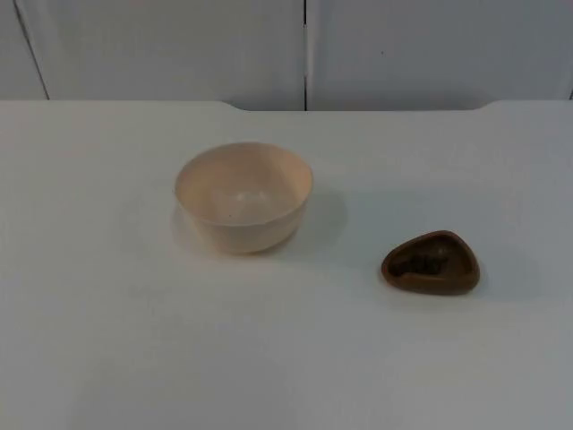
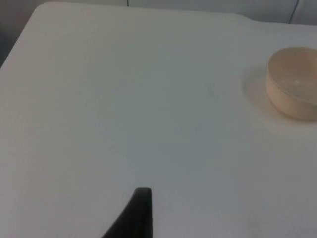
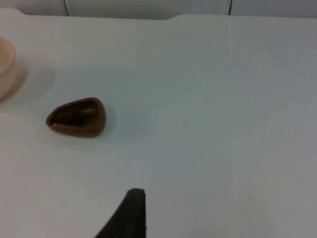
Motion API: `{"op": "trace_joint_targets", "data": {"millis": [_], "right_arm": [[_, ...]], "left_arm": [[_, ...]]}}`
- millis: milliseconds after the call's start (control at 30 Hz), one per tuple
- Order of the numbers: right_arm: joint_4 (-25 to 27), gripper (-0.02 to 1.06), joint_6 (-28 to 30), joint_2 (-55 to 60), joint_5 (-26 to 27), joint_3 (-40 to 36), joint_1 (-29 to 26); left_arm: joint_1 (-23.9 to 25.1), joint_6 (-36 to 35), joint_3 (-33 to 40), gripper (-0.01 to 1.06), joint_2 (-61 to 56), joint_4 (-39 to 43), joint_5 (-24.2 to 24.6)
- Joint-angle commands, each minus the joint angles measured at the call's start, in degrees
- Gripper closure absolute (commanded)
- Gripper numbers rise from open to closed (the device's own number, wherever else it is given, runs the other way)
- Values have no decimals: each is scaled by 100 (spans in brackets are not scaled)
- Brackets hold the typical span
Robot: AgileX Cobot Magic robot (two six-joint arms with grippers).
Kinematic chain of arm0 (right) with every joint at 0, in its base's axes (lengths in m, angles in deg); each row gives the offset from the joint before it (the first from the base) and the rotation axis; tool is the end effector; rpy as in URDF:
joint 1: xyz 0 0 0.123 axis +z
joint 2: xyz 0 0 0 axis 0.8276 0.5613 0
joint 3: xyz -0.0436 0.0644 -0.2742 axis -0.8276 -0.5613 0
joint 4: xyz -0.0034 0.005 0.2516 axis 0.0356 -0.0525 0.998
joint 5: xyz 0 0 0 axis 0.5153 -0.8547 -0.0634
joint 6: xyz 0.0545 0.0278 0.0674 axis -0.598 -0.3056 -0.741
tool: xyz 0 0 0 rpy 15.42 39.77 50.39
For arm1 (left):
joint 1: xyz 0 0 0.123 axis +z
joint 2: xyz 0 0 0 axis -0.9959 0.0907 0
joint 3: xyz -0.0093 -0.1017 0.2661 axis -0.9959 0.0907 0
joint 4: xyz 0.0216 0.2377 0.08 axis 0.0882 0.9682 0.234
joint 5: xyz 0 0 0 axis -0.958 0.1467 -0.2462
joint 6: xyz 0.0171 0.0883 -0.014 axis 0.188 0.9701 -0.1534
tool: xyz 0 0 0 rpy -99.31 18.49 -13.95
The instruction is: Pick up the bowl with the left hand and pour the coffee beans from the cup into the bowl with the right hand.
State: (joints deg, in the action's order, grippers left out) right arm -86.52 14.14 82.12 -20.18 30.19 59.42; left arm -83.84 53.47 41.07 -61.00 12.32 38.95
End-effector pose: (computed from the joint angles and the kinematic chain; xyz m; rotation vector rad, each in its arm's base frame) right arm -0.0073 0.0001 0.2801 -0.0972 2.0505 0.0276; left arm -0.0052 -0.0033 0.2758 -0.0760 2.0682 -0.0753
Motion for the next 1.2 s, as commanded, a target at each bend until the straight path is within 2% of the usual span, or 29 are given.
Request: {"op": "trace_joint_targets", "data": {"millis": [0,133,467,1167], "right_arm": [[6,0,17,-16,28,-1,-29],[6,0,17,-16,28,-1,-29],[6,0,17,-16,28,-1,-29],[6,0,17,-16,28,-1,-29]], "left_arm": [[-23,-11,34,2,-22,-35,-66],[-23,-11,34,5,-22,-69,-78],[-23,-11,-11,5,-22,-160,-112],[-23,-11,-661,5,1144,-169,-298]]}}
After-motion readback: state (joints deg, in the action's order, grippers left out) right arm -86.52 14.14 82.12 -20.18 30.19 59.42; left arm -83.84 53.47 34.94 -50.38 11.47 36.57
